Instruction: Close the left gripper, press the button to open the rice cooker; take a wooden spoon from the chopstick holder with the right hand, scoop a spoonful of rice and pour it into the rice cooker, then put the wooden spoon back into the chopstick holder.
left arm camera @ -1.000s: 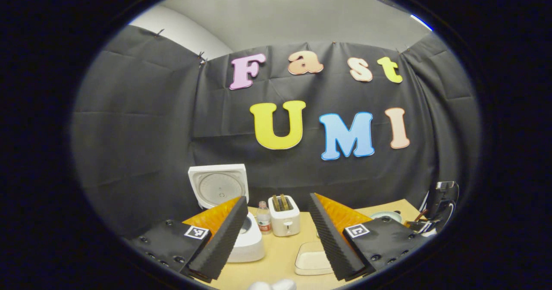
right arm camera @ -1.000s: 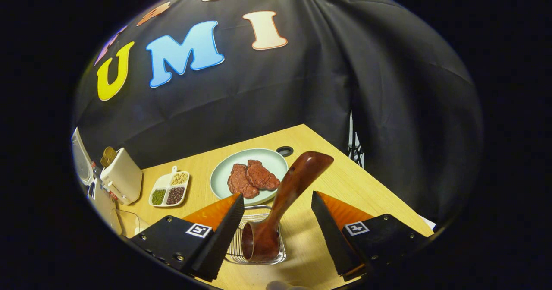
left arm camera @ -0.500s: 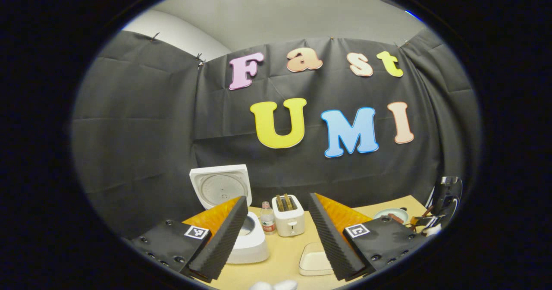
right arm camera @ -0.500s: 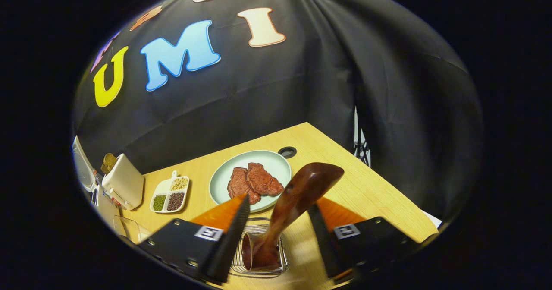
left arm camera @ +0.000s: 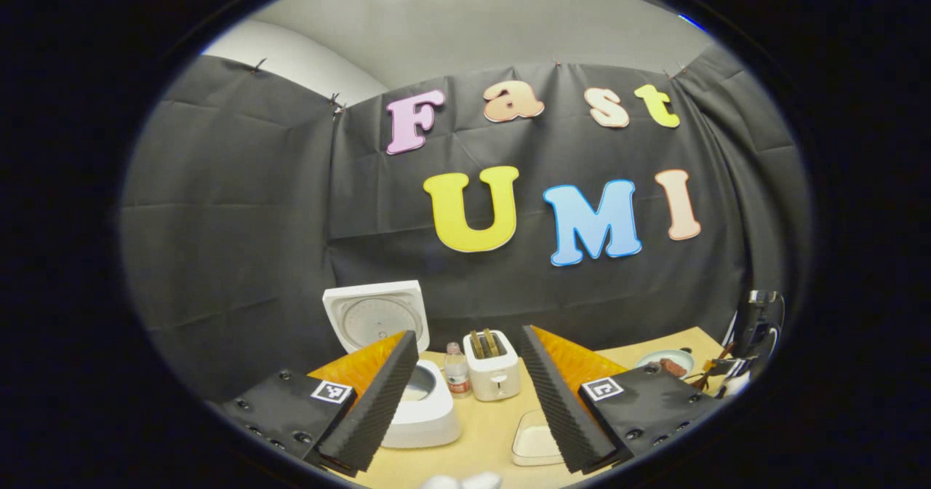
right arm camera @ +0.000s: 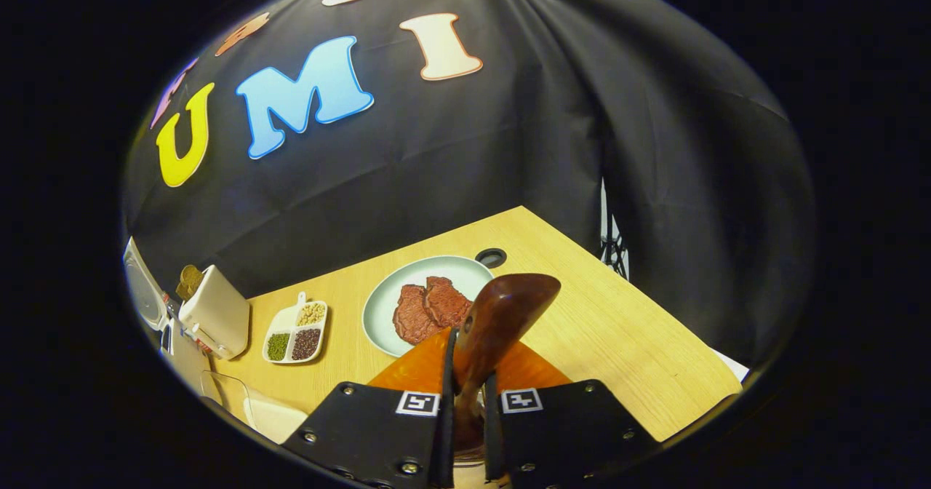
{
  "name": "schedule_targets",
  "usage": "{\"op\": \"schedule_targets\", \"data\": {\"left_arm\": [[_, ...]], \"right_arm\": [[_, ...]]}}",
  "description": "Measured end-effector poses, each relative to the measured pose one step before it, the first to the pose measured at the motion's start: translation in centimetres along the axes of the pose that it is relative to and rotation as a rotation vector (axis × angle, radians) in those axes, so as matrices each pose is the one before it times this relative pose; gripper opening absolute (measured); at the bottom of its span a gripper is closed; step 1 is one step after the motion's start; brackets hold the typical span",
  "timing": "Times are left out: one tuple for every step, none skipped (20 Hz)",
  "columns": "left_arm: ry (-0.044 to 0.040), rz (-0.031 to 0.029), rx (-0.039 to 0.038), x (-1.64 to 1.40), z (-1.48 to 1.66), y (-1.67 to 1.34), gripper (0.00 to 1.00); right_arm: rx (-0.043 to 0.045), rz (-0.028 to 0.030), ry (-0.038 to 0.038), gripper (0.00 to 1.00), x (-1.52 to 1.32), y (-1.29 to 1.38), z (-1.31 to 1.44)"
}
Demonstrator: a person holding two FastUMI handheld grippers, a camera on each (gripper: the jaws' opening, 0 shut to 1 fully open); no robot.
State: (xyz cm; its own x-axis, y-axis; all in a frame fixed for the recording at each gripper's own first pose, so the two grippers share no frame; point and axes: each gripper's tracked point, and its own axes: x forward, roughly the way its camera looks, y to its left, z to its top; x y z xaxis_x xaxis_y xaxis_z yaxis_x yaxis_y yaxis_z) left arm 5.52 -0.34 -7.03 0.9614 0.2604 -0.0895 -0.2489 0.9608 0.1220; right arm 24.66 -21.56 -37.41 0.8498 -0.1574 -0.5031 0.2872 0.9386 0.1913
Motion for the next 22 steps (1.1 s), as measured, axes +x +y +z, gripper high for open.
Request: {"op": "schedule_targets", "data": {"left_arm": [[-0.00618, 0.0032, 0.00241, 0.045, 0.109, 0.173, 0.97], [-0.00031, -0.00083, 0.00026, 0.027, 0.028, 0.071, 0.97], [-0.00269, 0.00119, 0.00144, -0.089, -0.071, 0.15, 0.96], [-0.00358, 0.00165, 0.00311, 0.046, 0.038, 0.249, 0.96], [-0.00066, 0.00318, 0.00245, -0.003, -0.147, 0.339, 0.96], [0.00048, -0.00325, -0.00164, -0.032, -0.054, 0.3, 0.96], [0.00026, -0.00535, -0.00703, -0.106, -0.081, 0.164, 0.96], [-0.00733, -0.00095, -0.00544, -0.108, 0.152, 0.319, 0.98], [-0.0053, 0.00234, 0.00121, -0.13, 0.031, 0.466, 1.0], [-0.00858, 0.00187, 0.00167, -0.102, 0.113, 0.494, 1.0], [-0.00586, -0.00054, -0.00046, -0.133, -0.066, 0.363, 1.0], [-0.00036, -0.00317, -0.0025, -0.09, -0.196, 0.456, 1.0], [-0.00166, -0.00734, -0.00456, -0.09, -0.109, 0.351, 1.0], [-0.00007, 0.00098, -0.00356, -0.082, -0.162, 0.591, 1.0], [-0.00307, -0.00345, -0.00452, -0.049, -0.085, 0.624, 0.96], [-0.00122, -0.00206, -0.00258, -0.127, -0.06, 0.47, 0.96], [-0.00042, 0.00365, -0.00234, -0.081, -0.22, 0.708, 0.96], [0.00087, 0.00131, -0.00414, -0.08, -0.125, 0.578, 0.97], [0.00316, 0.00407, -0.00645, -0.115, -0.236, 0.724, 0.97], [0.00261, 0.001, -0.00725, -0.071, -0.153, 0.534, 0.97], [0.00558, 0.00458, -0.00493, -0.05, -0.343, 0.667, 0.98], [0.00573, 0.00127, -0.00434, -0.04, -0.254, 0.542, 0.98]], "right_arm": [[-0.00025, -0.0009, 0.00181, 0.17, -0.162, 0.059, 0.183], [-0.00337, -0.00305, -0.00698, 0.17, -0.306, 0.076, 0.321], [-0.02104, -0.00092, -0.01776, 0.17, -0.395, 0.252, 0.669], [-0.03024, 0.00881, -0.01914, 0.17, -0.581, 0.535, 0.825], [-0.0208, 0.00989, -0.02287, 0.17, -0.622, 0.846, 1.345], [-0.02556, 0.01334, -0.02024, 0.17, -0.714, 0.804, 1.303], [-0.02368, 0.00871, -0.02372, 0.17, -0.788, 0.754, 1.504], [-0.00673, 0.00922, -0.02543, 0.17, -0.587, 0.721, 1.517], [0.00687, 0.01618, -0.02142, 0.17, -0.793, 0.971, 1.539], [0.01077, 0.01478, -0.01819, 0.16, -0.852, 1.063, 1.331], [0.0154, 0.01887, -0.01278, 0.16, -0.694, 1.221, 1.246], [0.00266, 0.01678, -0.01055, 0.16, -0.889, 1.337, 0.813], [-0.01234, 0.01478, -0.01196, 0.16, -0.725, 1.118, 0.682], [-0.01078, 0.0118, -0.00871, 0.17, -0.695, 1.256, 0.638], [-0.00549, 0.01816, 0.00065, 0.17, -0.7, 1.465, 0.427], [-0.00092, 0.02146, -0.00252, 0.17, -0.68, 1.641, 0.296], [0.00509, 0.02586, -0.00341, 0.17, -0.773, 1.746, 0.335], [-0.00397, 0.0227, 0.00293, 0.17, -0.513, 1.629, -0.075], [-0.0071, 0.02089, -0.00009, 0.16, -0.392, 1.704, -0.075], [-0.01326, 0.01396, 0.00058, 0.16, -0.304, 1.471, -0.234], [-0.01447, 0.0152, 0.00622, 0.16, -0.129, 1.501, -0.493], [-0.02646, 0.01203, 0.00787, 0.17, -0.103, 1.574, -0.732]]}}
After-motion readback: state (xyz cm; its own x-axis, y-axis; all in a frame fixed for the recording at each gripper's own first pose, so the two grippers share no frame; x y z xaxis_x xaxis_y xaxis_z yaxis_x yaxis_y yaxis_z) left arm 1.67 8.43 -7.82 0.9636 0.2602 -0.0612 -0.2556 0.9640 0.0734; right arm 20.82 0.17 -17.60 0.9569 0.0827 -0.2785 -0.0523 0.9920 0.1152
